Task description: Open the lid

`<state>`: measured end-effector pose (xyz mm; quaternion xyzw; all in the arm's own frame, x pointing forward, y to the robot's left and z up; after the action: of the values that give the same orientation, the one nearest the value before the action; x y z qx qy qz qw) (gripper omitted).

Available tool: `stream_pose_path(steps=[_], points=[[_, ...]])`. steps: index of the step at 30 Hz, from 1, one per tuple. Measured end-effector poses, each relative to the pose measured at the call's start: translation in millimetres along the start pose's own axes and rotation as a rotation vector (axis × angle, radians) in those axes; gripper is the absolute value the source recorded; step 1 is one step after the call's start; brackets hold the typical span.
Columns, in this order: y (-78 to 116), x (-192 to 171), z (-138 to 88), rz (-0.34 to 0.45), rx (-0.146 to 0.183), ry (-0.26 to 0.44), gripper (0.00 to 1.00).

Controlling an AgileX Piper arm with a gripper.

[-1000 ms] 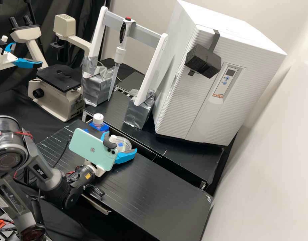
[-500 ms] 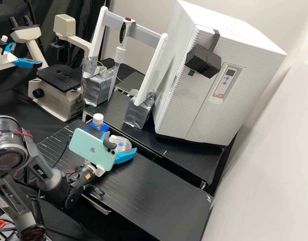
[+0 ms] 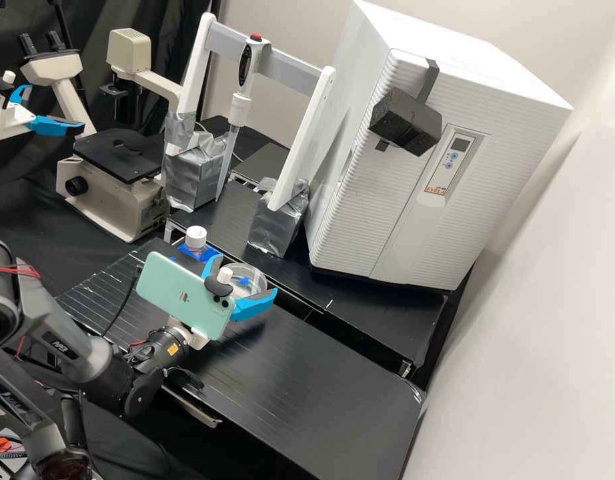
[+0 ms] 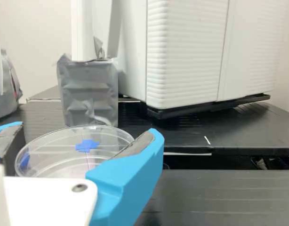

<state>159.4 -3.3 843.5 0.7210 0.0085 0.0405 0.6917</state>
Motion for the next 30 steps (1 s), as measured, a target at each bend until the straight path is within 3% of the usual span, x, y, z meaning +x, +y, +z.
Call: stream_pose_path(steps=[7, 10, 18, 25, 30], points=[[21.1, -1, 6, 0.081, 0.051, -0.035, 0.00], [32.1, 3, 12, 0.113, 0.054, -0.054, 0.00], [35.8, 13, 32, 0.102, 0.104, -0.120, 0.00], [39.3, 17, 52, 0.108, 0.112, -0.185, 0.00], [44.0, 16, 57, 0.129, 0.095, -0.202, 0.00]])
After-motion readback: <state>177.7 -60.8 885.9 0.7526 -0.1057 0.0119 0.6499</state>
